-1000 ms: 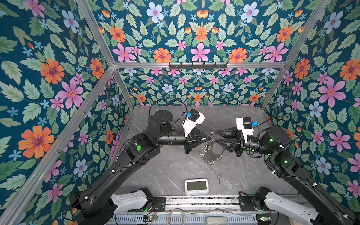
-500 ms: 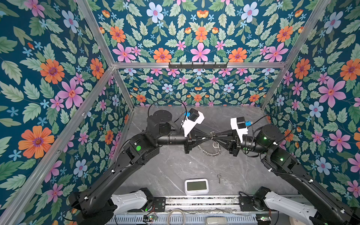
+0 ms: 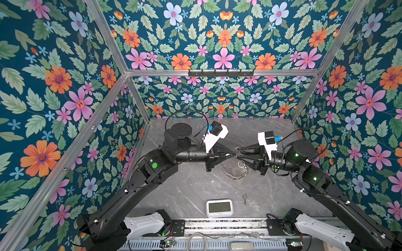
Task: Remove the keys from the keyring
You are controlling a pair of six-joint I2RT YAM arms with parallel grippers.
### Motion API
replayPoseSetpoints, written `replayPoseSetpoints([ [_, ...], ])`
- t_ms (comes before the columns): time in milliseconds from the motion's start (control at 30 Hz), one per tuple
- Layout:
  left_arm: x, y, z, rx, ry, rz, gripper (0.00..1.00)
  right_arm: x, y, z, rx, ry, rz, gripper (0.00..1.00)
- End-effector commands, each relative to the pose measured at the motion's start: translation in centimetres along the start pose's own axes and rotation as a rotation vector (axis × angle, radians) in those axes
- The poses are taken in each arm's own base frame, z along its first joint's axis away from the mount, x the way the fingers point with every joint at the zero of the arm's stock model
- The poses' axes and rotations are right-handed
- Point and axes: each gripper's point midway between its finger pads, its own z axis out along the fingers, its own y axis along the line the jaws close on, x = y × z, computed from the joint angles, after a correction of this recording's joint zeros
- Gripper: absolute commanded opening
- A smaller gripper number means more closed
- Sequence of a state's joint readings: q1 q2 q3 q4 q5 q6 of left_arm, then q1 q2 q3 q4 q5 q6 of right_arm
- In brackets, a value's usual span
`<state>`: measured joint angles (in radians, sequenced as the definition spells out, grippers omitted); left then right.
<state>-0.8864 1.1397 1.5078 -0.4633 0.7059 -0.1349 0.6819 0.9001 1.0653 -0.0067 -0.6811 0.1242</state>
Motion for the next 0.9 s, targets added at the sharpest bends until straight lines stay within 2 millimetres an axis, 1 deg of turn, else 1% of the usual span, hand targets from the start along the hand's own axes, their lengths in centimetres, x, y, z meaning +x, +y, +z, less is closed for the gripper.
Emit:
replayPoseSetpoints([
  [0, -1.10, -0.52, -0.26, 0.018, -0.042, 0.025, 0.00, -0.49, 0.47, -0.09, -0.016, -0.018, -0.030, 0.36],
  [67, -1.02, -0.55, -0.26, 0.019, -0.039, 0.027, 0.00, -0.54, 0.44, -0.16, -0.008, -0.021, -0.039, 0.37],
  [200, -0.89, -0.56, -0.19, 0.023, -0.035, 0.025, 0.00, -0.35, 0.30, -0.17, 0.005, -0.021, -0.049, 0.43],
  [333, -0.91, -0.59, -0.06, 0.030, -0.036, 0.020, 0.00, -0.55, 0.51, -0.01, -0.008, -0.024, -0.054, 0.42],
  [400, -0.93, -0.62, -0.02, 0.035, -0.039, 0.018, 0.00, -0.66, 0.48, 0.16, -0.010, -0.024, -0.057, 0.39],
  [633, -1.02, -0.74, -0.15, 0.036, -0.045, 0.016, 0.00, -0.68, 0.34, 0.34, -0.007, -0.020, -0.058, 0.20],
  [767, -1.04, -0.66, -0.23, 0.028, -0.045, 0.020, 0.00, -0.52, 0.38, 0.31, -0.006, -0.018, -0.057, 0.15],
  [867, -1.09, -0.54, -0.23, 0.021, -0.047, 0.020, 0.00, -0.51, 0.40, 0.25, -0.005, -0.020, -0.058, 0.06],
])
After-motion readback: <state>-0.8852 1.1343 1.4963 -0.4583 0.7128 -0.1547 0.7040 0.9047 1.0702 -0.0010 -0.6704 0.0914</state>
